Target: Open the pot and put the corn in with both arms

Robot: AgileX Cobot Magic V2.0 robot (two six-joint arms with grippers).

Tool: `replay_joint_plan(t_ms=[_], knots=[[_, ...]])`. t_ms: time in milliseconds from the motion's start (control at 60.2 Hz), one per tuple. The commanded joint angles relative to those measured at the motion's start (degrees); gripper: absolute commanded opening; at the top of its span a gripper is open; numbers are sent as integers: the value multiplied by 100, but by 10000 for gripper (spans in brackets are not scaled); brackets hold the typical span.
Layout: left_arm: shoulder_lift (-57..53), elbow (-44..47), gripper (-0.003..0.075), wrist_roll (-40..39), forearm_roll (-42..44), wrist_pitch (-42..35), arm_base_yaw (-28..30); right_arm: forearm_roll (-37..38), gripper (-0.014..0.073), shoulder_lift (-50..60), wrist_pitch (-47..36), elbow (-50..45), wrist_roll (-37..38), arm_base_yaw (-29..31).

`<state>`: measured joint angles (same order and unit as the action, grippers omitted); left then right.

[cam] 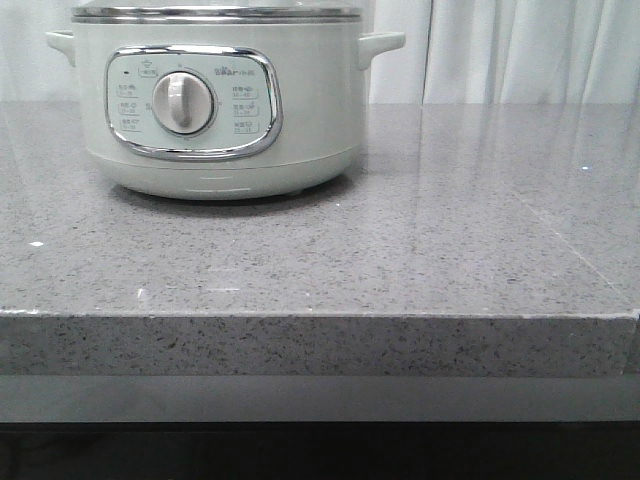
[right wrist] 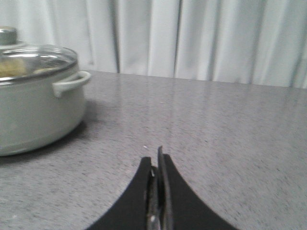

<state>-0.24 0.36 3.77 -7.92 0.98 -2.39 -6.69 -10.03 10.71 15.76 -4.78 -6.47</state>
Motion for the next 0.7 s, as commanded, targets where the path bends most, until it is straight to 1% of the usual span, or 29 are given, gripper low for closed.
replay_joint_plan(t_ms=[0, 249, 332, 681], knots=[[-113, 21, -20, -17, -46, -471, -50, 40, -67, 353, -923, -453, -65, 195], [-113, 21, -20, -17, -46, -471, -50, 40, -67, 1213, -1587, -1752, -65, 549], [-113, 21, -20, -17, -46, -471, -50, 40, -67, 1193, -1319, -1722, -65, 547], [-113, 21, -20, -17, -46, -471, -50, 40, -67, 1194, -1304, -1730, -65, 547]])
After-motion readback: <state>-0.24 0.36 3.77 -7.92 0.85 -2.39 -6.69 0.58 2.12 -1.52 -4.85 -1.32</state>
